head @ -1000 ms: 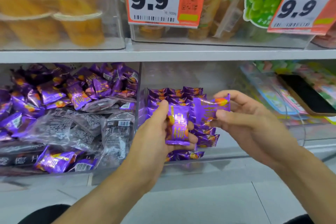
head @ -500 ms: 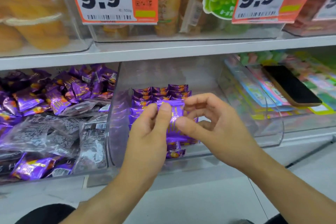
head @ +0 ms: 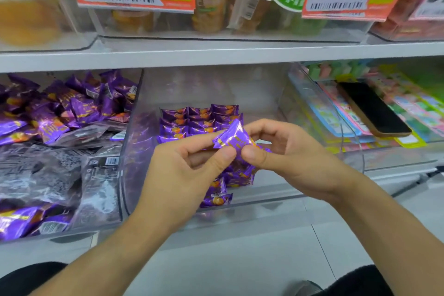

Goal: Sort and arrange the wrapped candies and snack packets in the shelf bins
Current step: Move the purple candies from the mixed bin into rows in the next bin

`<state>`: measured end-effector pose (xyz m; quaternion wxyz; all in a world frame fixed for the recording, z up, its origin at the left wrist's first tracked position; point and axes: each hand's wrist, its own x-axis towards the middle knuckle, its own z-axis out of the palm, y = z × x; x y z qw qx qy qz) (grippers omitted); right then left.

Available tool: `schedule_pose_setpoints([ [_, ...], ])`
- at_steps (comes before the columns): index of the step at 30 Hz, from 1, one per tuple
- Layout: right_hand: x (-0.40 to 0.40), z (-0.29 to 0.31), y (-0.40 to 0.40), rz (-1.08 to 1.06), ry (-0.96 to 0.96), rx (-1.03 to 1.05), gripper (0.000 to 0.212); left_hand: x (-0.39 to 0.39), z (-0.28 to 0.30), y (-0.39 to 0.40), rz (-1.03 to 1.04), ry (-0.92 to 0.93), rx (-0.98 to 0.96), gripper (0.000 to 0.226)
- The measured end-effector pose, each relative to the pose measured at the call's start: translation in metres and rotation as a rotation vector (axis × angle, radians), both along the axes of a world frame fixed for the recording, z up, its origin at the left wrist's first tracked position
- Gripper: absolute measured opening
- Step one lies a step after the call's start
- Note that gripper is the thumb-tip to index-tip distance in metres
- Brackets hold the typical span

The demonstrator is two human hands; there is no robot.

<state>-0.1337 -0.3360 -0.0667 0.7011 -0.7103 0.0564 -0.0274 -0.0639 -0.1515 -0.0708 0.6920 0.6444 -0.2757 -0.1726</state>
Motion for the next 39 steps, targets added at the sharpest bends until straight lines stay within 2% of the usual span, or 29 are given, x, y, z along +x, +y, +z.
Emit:
schedule_pose_setpoints([
  [3,-0.002,0.001,-0.006,0.076,0.037,-0.021,0.035,0.003,-0.001,0.004,-0.065,-0.03,0.095,0.024],
  [5,-0.003,0.002,-0.012,0.093,0.063,-0.083,0.039,0.006,-0.006,0.006,-0.068,-0.109,0.255,0.023],
  [9,-0.005,0.0,-0.024,0.091,0.168,-0.493,0.038,0.014,-0.021,0.009,-0.061,-0.414,0.68,0.026],
  [12,-0.003,-0.007,-0.024,0.159,0.28,-0.696,0.038,0.021,-0.021,0.008,-0.141,-0.456,0.834,0.028],
  [16,0.005,-0.022,-0.018,0.183,0.353,-0.725,0.034,0.034,-0.019,0.002,-0.286,-0.473,0.908,0.025],
  [21,0.008,-0.028,-0.02,0.106,0.441,-0.786,0.034,0.045,-0.029,-0.005,-0.335,-0.551,0.982,0.017],
  [26,0.007,-0.024,-0.02,0.066,0.484,-0.869,0.035,0.046,-0.03,-0.007,-0.367,-0.572,0.969,0.012],
  [30,0.008,-0.021,-0.019,0.087,0.597,-0.943,0.036,0.047,-0.029,-0.006,-0.374,-0.541,0.961,0.013],
  [39,0.007,-0.02,-0.018,0.05,0.657,-0.804,0.03,0.044,-0.026,-0.004,-0.371,-0.493,0.959,0.013],
])
